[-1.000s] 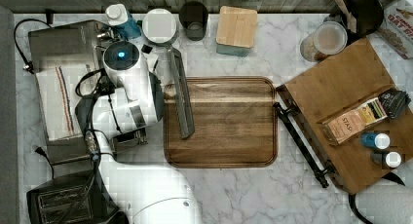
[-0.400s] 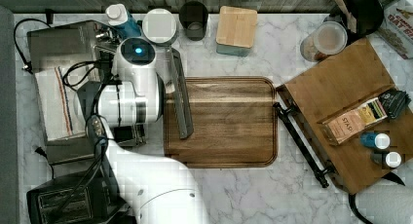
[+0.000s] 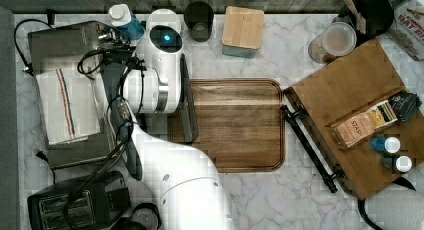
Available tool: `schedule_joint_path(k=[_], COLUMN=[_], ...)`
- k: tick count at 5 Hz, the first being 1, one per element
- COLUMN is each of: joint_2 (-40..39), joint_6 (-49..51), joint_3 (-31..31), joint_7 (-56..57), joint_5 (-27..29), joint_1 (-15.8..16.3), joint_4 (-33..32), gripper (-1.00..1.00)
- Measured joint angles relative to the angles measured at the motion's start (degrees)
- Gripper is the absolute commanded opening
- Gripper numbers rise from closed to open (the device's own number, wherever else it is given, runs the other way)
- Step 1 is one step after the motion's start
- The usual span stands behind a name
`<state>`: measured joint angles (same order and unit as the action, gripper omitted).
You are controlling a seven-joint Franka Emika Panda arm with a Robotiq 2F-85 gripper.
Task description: Put the bowl in the oven.
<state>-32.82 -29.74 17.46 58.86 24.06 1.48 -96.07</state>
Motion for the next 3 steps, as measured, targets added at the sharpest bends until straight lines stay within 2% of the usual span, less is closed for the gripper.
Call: schedule_joint_path(k=[1, 2, 3], joint_2=[-3.7, -7.8, -10.1], joint_6=[2.6, 8.5, 9.8], joint_3=[0.0, 0.8, 1.1], joint_7=[0.0, 0.0, 0.0], joint_5=[0.0, 2.9, 3.4], joint_1=[-0.3, -0.4, 0.1], joint_4=[4.2, 8.6, 9.8], gripper=[-1.0, 1.0, 1.0])
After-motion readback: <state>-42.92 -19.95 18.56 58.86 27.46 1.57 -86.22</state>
